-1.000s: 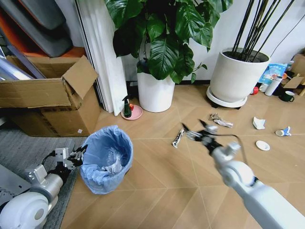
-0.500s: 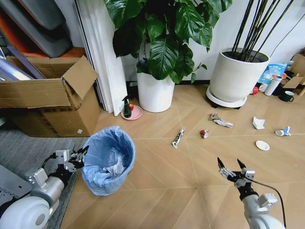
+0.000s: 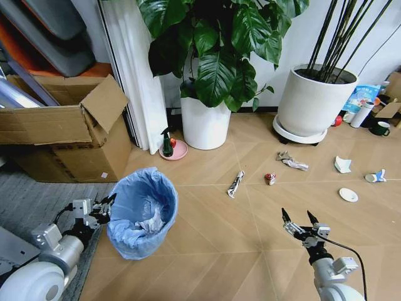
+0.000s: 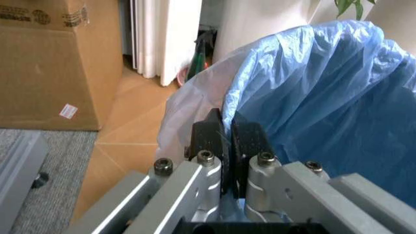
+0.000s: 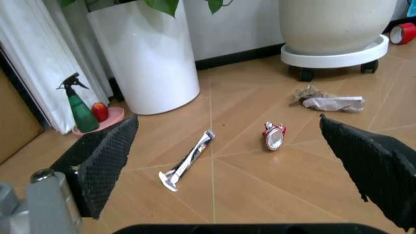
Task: Pick up the trash bin and place the garbage on the floor into it.
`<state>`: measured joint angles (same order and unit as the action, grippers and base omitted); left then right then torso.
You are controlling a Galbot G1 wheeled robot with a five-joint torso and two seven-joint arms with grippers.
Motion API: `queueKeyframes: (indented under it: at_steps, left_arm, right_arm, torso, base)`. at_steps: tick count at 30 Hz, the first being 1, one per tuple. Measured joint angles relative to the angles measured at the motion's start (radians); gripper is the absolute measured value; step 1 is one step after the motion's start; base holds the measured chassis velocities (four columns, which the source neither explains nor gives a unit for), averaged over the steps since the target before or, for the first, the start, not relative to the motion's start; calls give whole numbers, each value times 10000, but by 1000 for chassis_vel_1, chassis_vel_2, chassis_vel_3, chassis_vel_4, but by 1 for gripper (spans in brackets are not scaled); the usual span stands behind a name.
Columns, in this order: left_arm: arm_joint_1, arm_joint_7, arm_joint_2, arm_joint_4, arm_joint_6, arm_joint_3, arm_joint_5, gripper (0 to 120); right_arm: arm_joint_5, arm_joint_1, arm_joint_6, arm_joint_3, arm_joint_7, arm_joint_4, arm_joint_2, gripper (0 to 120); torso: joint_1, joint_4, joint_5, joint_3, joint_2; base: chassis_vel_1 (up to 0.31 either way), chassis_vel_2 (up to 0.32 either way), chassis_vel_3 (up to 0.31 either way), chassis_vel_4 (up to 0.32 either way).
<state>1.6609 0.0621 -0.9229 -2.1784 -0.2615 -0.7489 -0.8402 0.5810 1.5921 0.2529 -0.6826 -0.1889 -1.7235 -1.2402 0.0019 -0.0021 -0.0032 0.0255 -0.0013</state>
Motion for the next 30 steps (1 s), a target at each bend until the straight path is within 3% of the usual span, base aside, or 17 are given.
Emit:
queueKeyframes:
  at_steps: [30]
  left_arm:
    - [-297,6,57,266,6,168,-48,0]
  right_arm:
    - [8,-339,76,160,-78,327,33,100]
  torso:
    - [0,-2,1,0,-1]
  base:
    - [-66,70,71,-70]
